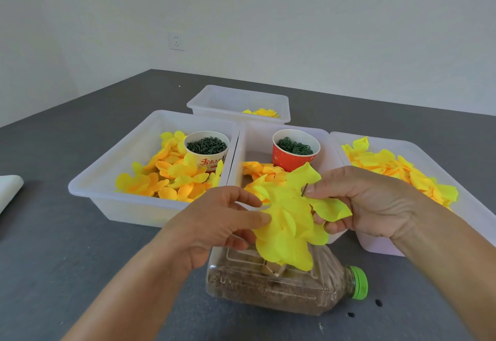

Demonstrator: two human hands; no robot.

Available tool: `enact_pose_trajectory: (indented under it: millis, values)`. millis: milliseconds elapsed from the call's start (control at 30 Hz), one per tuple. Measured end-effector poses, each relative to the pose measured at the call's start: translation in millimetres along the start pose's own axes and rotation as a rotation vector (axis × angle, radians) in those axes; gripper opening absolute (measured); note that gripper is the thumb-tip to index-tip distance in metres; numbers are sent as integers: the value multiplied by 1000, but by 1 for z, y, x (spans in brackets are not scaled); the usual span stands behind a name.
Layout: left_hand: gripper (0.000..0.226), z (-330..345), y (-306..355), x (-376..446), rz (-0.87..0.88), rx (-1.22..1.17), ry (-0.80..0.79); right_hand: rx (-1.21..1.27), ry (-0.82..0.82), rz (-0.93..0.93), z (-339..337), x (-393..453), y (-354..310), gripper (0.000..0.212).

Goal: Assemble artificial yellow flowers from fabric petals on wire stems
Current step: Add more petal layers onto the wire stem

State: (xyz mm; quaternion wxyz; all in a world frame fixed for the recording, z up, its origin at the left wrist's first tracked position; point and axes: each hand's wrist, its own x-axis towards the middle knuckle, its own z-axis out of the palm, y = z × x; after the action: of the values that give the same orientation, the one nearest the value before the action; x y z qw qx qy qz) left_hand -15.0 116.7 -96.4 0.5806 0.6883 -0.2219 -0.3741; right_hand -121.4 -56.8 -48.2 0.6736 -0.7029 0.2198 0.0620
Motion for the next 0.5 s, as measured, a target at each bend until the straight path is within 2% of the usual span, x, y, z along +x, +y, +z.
enact_pose_trajectory:
  millis: [267,400,500]
  values:
    - [17,-4,-5,1,51,-61,-4,-105,24,6,1,3,0,17]
    - [8,-7,-5,1,68,-84,-10,-52,50,24,5,1,2,13]
    - [13,-8,-6,0,71,-108,2,13,115,13,10,-2,9,27]
